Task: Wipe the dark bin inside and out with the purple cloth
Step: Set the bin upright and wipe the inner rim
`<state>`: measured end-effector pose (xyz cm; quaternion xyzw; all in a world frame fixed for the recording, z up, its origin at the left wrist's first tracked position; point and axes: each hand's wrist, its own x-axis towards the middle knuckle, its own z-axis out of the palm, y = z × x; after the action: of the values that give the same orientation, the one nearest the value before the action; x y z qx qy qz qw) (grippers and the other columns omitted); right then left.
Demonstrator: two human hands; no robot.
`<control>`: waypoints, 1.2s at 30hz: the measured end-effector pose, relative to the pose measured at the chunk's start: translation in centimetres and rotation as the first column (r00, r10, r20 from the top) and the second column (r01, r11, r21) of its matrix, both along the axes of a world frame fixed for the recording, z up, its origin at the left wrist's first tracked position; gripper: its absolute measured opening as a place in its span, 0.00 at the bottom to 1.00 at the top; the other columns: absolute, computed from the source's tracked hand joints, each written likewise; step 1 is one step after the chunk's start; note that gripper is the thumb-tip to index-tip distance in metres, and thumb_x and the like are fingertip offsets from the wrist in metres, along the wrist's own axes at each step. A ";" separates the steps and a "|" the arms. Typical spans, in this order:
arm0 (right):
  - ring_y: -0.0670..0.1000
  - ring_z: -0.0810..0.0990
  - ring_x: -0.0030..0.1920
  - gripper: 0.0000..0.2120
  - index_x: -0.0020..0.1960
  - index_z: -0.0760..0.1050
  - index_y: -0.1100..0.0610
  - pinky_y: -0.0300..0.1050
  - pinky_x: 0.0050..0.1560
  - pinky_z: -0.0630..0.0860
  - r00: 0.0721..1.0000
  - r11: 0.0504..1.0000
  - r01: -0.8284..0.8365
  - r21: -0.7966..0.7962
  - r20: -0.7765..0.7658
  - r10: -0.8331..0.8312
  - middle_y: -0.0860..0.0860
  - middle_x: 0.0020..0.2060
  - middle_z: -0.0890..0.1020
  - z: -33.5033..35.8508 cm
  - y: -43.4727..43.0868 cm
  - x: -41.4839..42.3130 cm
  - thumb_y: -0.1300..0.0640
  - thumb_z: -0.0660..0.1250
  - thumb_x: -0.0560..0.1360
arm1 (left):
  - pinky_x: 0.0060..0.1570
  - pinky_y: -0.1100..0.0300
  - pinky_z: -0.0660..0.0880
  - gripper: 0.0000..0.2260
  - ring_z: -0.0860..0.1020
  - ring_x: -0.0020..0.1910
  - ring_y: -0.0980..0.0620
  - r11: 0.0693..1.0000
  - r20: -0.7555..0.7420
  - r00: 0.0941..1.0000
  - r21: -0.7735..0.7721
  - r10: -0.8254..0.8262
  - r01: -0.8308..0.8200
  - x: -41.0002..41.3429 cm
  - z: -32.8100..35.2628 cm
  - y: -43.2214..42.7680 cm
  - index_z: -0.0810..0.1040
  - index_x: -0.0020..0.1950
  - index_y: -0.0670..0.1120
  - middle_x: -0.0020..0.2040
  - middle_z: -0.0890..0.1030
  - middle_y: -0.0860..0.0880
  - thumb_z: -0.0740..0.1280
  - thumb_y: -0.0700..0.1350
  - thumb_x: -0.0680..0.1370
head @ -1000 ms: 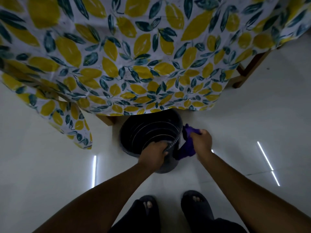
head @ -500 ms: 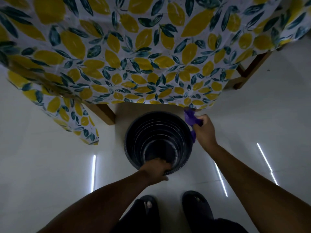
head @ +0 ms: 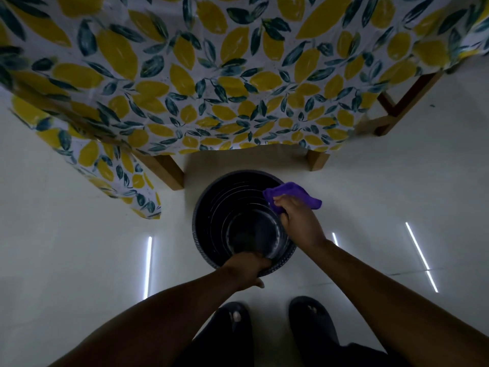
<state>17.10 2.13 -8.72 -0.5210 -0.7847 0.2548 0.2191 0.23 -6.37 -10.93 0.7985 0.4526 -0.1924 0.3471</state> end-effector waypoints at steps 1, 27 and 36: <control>0.53 0.78 0.57 0.16 0.58 0.76 0.60 0.48 0.60 0.75 1.000 1.000 -0.010 0.018 0.014 0.010 0.55 0.56 0.81 0.0 -0.1 0.1 0.69 0.66 0.72 | 0.54 0.49 0.72 0.24 0.74 0.60 0.39 1.000 0.000 1.000 -0.002 -0.007 0.007 -0.1 0.0 0.0 0.70 0.66 0.45 0.62 0.75 0.42 0.71 0.51 0.73; 0.52 0.75 0.45 0.07 0.50 0.79 0.57 0.40 0.46 0.68 0.905 0.902 0.419 -0.104 -0.034 -0.424 0.55 0.46 0.77 -0.2 5.1 2.8 0.58 0.70 0.73 | 0.58 0.46 0.74 0.33 0.73 0.63 0.41 0.999 -0.044 0.998 -0.017 -0.042 0.042 -3.5 -1.3 0.6 0.67 0.70 0.47 0.65 0.73 0.43 0.73 0.56 0.69; 0.63 0.76 0.52 0.19 0.56 0.71 0.62 0.52 0.48 0.73 0.895 0.874 0.420 -0.246 0.276 -0.352 0.61 0.53 0.75 -0.5 4.0 1.4 0.49 0.68 0.75 | 0.47 0.53 0.74 0.27 0.77 0.51 0.46 0.979 -0.098 0.976 0.094 0.192 -0.183 -4.4 1.2 2.3 0.76 0.52 0.47 0.51 0.79 0.46 0.60 0.70 0.72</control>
<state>18.48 6.09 -9.25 -0.7199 -0.6360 0.2613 0.0953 -4.17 -4.04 -9.71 0.7548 0.5516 -0.1819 0.3048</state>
